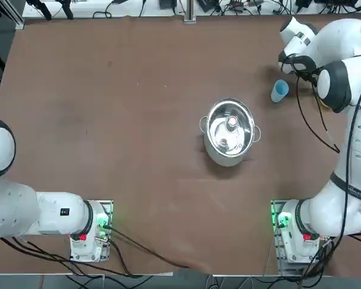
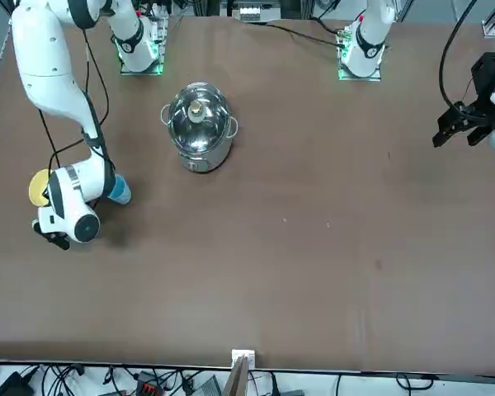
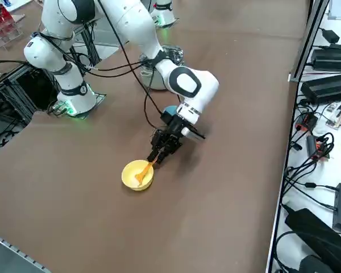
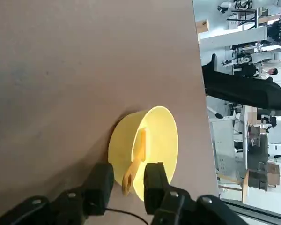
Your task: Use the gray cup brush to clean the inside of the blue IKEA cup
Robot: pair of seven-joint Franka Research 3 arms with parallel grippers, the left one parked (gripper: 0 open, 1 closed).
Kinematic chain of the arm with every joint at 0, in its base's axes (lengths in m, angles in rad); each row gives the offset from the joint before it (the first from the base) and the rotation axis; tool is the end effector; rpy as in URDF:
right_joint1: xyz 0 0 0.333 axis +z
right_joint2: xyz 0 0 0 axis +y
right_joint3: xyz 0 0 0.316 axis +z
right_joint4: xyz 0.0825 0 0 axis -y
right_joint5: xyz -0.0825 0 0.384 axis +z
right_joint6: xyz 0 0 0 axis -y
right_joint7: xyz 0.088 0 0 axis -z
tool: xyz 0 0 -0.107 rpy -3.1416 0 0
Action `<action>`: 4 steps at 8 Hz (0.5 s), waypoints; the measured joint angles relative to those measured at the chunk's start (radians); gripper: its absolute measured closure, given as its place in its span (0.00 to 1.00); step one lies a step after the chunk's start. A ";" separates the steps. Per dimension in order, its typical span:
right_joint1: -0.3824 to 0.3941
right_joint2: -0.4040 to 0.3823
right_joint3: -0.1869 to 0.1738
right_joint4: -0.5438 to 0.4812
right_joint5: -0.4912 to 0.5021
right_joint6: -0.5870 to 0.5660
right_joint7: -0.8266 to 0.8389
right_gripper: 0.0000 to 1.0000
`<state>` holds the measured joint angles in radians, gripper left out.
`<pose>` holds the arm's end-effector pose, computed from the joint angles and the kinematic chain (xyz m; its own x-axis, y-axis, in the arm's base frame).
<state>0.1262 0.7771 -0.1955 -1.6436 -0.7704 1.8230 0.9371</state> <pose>0.6263 -0.0901 0.1592 0.8729 -0.4808 0.0827 -0.3274 -0.4516 0.8300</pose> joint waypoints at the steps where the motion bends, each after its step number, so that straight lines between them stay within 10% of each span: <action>1: -0.002 0.001 0.000 0.000 0.000 0.002 0.000 0.59; 4: -0.005 0.001 0.000 0.000 0.000 0.002 0.001 0.64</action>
<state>0.1209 0.7778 -0.1955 -1.6436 -0.7707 1.8249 0.9379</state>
